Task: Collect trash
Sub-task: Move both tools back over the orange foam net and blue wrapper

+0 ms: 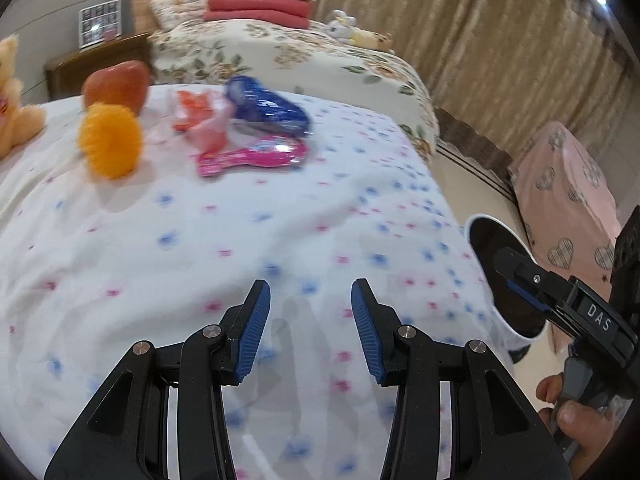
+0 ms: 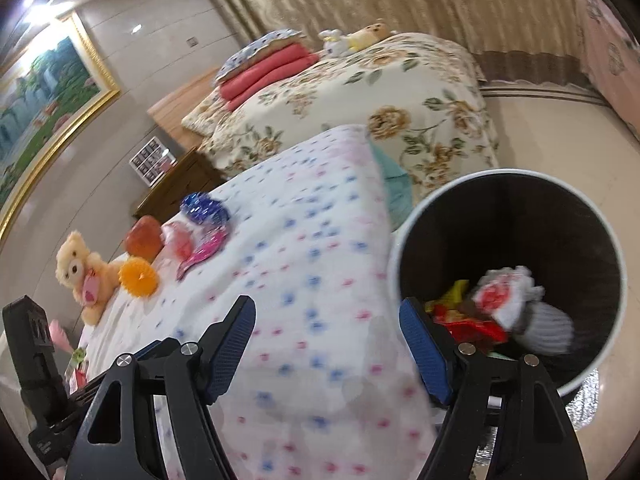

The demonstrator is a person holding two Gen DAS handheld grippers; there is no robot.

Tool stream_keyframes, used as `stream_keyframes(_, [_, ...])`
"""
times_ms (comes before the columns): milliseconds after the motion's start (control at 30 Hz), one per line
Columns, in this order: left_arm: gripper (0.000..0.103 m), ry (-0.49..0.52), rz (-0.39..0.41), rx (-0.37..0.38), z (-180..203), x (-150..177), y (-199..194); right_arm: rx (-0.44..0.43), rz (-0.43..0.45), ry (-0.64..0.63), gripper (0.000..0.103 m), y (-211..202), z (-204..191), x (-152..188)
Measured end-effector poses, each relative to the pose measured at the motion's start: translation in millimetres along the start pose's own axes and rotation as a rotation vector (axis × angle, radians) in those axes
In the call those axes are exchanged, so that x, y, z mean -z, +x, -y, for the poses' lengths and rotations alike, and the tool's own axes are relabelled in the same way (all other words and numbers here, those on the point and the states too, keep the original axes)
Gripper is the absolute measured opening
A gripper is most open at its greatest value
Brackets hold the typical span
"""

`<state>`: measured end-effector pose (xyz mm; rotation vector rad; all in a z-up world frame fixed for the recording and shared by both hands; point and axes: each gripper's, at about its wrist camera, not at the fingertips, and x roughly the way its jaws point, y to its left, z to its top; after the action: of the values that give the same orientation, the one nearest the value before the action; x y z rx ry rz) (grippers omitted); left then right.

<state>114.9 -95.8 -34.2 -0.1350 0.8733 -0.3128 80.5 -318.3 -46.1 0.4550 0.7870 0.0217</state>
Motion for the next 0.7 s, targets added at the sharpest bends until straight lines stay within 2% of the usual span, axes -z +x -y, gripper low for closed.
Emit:
stream_keyframes(467, [0.042, -0.11, 0.036, -0.105, -75, -6, -10, -0.085, -0.071, -0.122, 0.076, 50, -66, 7])
stream_keyframes(700, [0.042, -0.151, 0.044, -0.141, -100, -12, -8, -0.1, -0.094, -0.155, 0.076, 68, -84, 4])
